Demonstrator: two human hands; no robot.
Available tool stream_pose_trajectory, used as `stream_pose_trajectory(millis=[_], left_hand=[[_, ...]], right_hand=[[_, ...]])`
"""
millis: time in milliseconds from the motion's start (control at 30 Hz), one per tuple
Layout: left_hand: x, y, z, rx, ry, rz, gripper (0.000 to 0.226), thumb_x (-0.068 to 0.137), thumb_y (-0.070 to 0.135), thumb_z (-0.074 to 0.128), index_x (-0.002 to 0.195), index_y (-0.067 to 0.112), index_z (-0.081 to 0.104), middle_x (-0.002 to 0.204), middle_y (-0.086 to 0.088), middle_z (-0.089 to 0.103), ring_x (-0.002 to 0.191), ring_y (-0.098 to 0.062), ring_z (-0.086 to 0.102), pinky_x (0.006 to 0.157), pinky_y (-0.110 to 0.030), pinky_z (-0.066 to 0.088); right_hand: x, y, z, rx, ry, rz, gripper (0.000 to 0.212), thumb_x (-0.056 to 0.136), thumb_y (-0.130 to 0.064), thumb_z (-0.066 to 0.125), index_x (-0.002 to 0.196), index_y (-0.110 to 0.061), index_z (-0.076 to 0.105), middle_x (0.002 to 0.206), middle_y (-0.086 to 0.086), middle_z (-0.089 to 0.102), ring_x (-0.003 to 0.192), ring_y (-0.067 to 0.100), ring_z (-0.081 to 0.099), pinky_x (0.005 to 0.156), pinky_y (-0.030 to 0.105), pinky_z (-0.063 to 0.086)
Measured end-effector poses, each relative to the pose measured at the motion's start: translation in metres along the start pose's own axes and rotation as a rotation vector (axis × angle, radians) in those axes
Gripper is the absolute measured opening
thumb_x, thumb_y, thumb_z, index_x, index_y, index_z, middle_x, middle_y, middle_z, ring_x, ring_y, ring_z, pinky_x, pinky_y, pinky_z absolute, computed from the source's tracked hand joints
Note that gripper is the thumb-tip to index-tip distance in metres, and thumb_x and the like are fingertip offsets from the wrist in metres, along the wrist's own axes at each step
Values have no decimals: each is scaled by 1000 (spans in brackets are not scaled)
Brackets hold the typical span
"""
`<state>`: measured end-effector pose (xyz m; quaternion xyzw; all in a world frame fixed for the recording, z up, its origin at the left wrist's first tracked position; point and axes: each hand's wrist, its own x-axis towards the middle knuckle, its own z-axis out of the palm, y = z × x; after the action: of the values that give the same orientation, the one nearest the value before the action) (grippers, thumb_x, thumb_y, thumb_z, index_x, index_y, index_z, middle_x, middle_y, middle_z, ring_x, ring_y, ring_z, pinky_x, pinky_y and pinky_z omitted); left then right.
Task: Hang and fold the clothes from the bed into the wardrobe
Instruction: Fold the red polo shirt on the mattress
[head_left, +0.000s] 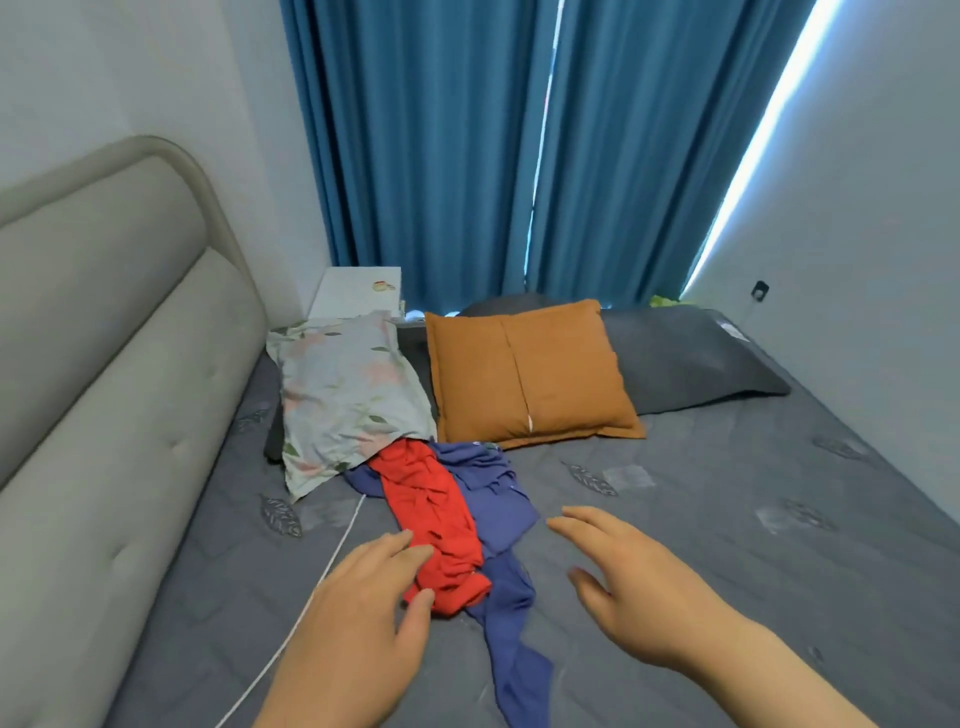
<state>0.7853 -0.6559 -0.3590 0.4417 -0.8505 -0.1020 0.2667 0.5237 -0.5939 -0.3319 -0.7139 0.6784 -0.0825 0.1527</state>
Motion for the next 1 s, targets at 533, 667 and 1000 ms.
stream_pose_trajectory(millis=[533,667,1000], left_hand=[[14,-11,90,-94,-267,-325,47,75,32,52,115,12,70,122,-6,65,115,-24,59,99,-30,37],[14,-25,136,-98,-318,-406,47,76,30,52,116,11,69,121,-5,66,114,-23,60,99,-24,34],[10,-120,293,-273,-405,-760,49,85,12,69,132,7,55,132,-12,56,123,-25,51,100,-21,32]], right_hand=[[-6,87,60,114,-126,121,55,98,-28,45,150,-29,28,155,-11,27,140,8,31,109,16,25],[22,122,94,159,-212,94,55,96,-23,47,149,-25,31,151,-8,34,135,10,38,104,13,26],[116,178,265,292,-411,213,59,93,-18,50,149,-17,32,152,2,37,138,15,36,109,16,23]])
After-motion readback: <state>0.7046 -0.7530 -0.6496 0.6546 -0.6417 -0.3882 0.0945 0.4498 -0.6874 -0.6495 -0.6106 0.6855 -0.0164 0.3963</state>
